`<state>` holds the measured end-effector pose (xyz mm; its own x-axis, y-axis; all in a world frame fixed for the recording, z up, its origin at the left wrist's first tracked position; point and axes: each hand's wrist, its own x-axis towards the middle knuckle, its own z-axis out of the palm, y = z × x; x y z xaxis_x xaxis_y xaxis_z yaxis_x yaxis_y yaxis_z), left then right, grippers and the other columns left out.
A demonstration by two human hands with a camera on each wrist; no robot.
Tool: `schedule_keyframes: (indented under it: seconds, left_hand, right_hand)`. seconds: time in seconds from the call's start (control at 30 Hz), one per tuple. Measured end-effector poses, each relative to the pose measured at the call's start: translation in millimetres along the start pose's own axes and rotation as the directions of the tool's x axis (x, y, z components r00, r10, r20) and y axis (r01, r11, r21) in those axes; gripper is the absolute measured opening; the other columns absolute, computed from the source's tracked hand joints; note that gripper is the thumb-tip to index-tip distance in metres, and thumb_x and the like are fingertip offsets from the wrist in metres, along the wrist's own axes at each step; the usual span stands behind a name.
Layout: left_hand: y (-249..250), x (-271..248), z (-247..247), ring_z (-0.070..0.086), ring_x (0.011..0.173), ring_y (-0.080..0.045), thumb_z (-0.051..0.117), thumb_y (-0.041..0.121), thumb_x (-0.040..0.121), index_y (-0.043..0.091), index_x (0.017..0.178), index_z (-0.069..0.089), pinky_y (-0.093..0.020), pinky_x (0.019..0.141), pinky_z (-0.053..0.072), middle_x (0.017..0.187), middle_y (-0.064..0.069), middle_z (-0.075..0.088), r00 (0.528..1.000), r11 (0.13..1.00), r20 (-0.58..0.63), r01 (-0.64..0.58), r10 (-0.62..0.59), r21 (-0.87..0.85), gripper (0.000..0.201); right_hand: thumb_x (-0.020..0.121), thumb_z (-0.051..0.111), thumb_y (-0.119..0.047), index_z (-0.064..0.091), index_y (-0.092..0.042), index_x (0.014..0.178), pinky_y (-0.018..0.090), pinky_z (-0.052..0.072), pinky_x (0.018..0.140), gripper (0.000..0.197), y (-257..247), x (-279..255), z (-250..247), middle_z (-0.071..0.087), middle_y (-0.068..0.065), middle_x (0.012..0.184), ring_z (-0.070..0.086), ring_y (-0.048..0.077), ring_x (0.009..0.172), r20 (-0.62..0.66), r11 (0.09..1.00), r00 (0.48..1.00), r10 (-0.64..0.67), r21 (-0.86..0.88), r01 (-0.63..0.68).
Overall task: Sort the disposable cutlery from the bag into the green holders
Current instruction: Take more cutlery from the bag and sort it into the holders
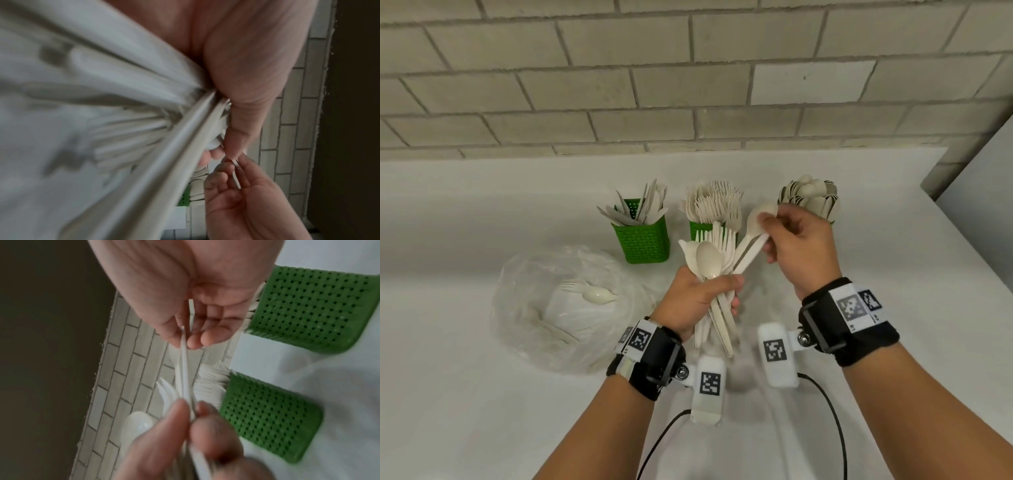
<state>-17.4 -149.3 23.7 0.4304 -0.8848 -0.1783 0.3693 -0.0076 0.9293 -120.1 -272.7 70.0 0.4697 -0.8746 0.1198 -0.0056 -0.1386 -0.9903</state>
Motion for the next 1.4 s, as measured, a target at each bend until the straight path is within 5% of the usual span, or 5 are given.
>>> schedule_keyframes:
  seconds: [0.2,0.33,0.5,0.83,1.4]
  left_hand:
    - [-2,-8,-2,0.054,0.053,-0.023,0.072,0.008,0.078,0.006,0.084,0.065,-0.033,0.053,0.051,0.067,-0.012,0.057,1.000,0.997,0.015,0.028,-0.027,-0.068,0.009]
    - [3,-9,-9,0.057,0.056,-0.023,0.072,0.007,0.080,0.006,0.080,0.064,-0.032,0.054,0.052,0.068,-0.010,0.061,0.999,0.999,-0.028,0.022,-0.023,-0.031,0.009]
    - [8,-9,-10,0.056,0.056,-0.023,0.071,0.008,0.077,0.001,0.082,0.063,-0.034,0.056,0.052,0.070,-0.012,0.062,0.998,0.998,-0.028,-0.055,0.056,0.027,0.012]
    - [10,-13,-13,0.053,0.060,-0.027,0.068,-0.003,0.087,-0.013,0.085,0.056,-0.037,0.061,0.047,0.067,-0.018,0.057,0.982,0.940,0.154,-0.152,0.109,0.305,0.016]
    - [13,-8,-37,0.054,0.061,-0.026,0.070,0.000,0.085,0.010,0.076,0.065,-0.040,0.064,0.048,0.070,-0.013,0.058,0.958,0.984,-0.230,-0.153,0.172,0.096,0.015]
  right_hand:
    - [0.098,0.051,-0.009,0.059,-0.008,0.098,0.041,0.057,0.078,0.008,-16,15,-13,0.070,0.014,0.087,0.069,0.028,0.082,-0.162,0.981,0.985,-0.063,0.171,0.090]
    - [0.102,0.037,-0.011,0.052,-0.016,0.096,0.031,0.052,0.055,0.016,-47,21,-32,0.054,0.005,0.066,0.059,0.021,0.055,-0.289,0.838,0.957,-0.018,0.517,0.172]
    - [0.094,0.060,-0.025,0.069,-0.004,0.093,0.022,0.029,0.049,0.023,-19,9,-18,0.044,-0.015,0.048,0.037,0.002,0.044,0.036,0.993,0.998,0.049,-0.106,-0.045]
    - [0.084,0.074,-0.028,0.059,0.006,0.065,0.025,0.030,0.054,0.042,-17,4,0,0.044,0.007,0.057,0.039,0.012,0.053,0.293,0.971,0.956,-0.031,-0.219,0.098]
    - [0.091,0.064,-0.017,0.073,-0.012,0.105,0.008,0.047,0.076,0.017,-46,53,-62,0.071,-0.001,0.093,0.063,-0.010,0.079,-0.109,0.908,0.943,-0.315,-0.325,0.266]
